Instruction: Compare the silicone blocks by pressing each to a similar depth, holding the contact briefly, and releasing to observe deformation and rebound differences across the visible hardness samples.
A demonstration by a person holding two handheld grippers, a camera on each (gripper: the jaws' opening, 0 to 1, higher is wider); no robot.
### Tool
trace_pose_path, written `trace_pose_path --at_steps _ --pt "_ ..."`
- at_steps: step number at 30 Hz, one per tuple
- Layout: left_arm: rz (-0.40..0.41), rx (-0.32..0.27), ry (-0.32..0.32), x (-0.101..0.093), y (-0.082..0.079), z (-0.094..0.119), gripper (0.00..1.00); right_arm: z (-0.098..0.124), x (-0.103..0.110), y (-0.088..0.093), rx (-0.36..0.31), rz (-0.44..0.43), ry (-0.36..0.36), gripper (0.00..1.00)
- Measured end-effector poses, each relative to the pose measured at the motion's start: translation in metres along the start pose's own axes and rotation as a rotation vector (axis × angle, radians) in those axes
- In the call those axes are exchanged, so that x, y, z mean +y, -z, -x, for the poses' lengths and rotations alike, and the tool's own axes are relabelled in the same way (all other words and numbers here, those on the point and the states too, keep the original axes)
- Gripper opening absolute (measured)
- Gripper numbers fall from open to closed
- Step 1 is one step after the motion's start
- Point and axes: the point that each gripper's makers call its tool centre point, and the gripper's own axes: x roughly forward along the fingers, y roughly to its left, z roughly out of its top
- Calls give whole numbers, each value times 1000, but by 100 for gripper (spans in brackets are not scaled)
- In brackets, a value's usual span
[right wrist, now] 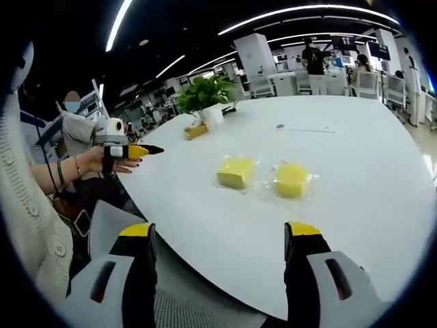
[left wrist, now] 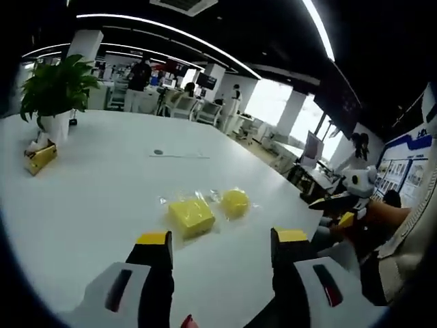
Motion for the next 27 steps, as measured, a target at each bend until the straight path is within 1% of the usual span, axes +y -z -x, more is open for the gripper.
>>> trace_pose_path --at_steps 2,3,6,10,11,13,14,17,21,27 --pt "15 -11 -3 8 -4 -7 61 -2 -3 0 4 -3 4 72" --pt "17 -10 -5 13 -5 -11 61 -3 -6 0 7 -7 7 72" --pt "37 -8 2 18 -7 -22 61 -6 -9 0 12 -12 11 72" --pt "53 -2 5 28 -8 -37 60 -11 -14 2 35 -20 11 71" --pt "49 2 5 30 -7 -40 58 -12 -15 3 40 -24 11 71" --pt "19 9 -17 37 -7 -45 55 -14 -17 4 47 -27 12 71" --pt "22 7 -16 38 -8 -50 55 -15 -18 4 52 -28 12 71" --pt "57 -8 -8 42 -11 -60 58 -18 -21 5 64 -32 12 71" --pt "62 -9 -9 50 -14 -74 57 -22 -25 4 80 -34 13 71" --pt "97 -11 0 67 -17 -96 57 -27 -32 6 110 -35 17 71"
